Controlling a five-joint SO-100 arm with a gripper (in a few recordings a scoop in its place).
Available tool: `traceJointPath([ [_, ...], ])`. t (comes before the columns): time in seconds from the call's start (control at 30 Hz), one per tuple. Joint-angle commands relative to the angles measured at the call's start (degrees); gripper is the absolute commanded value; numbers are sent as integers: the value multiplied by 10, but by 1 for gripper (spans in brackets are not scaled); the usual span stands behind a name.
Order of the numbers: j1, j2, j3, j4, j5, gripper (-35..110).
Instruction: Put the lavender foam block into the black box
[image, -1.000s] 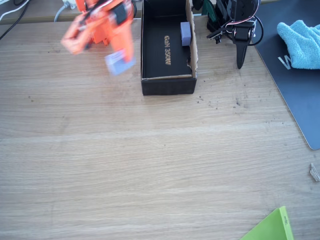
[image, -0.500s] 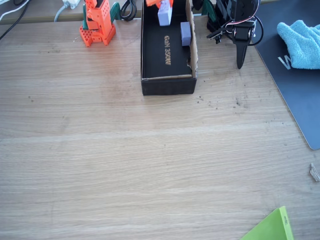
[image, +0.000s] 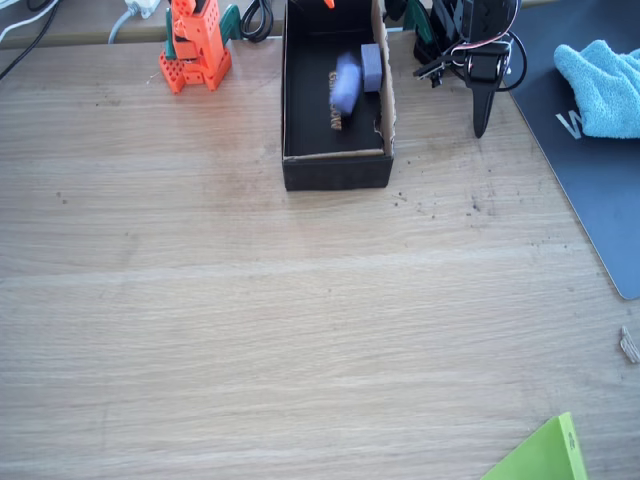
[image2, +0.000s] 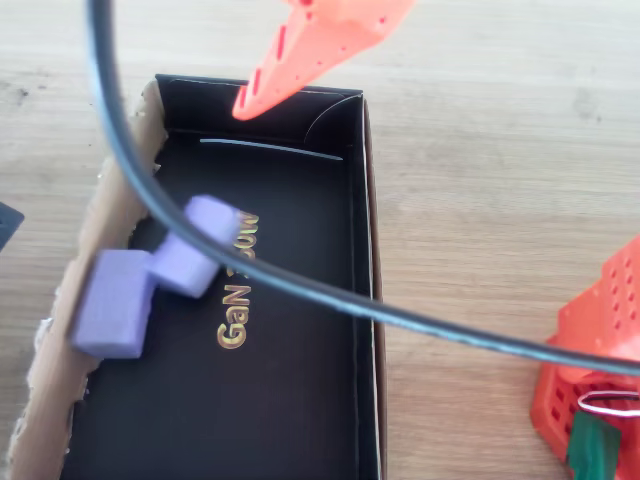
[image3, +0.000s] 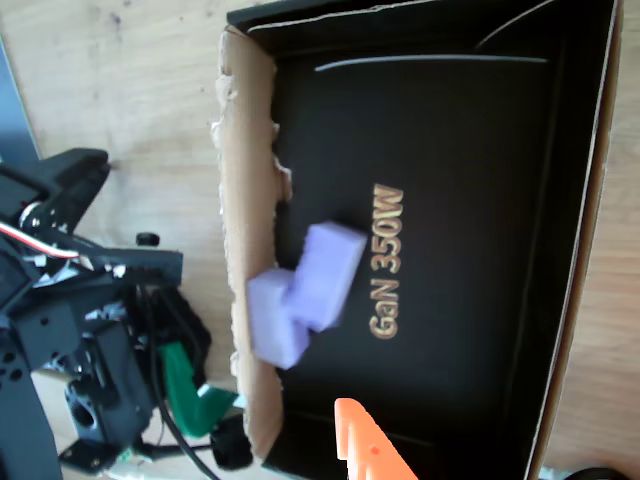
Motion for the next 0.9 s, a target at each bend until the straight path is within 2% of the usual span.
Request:
traceJointPath([
  [0.0, 9, 25, 8, 0, 18, 57],
  [0.07, 16, 24, 8, -1, 40, 47],
  [0.23, 40, 22, 8, 1, 71, 45],
  [0.33, 102, 31, 10, -3, 84, 46],
  [0.47, 229, 50, 11, 24, 69, 58],
  [0.63, 453, 84, 25, 30, 23, 58],
  [0.7, 562, 103, 56, 1, 14, 57],
  [0.8, 712, 83, 92, -61, 4, 48],
  [0.87, 785, 52, 85, -76, 19, 24],
])
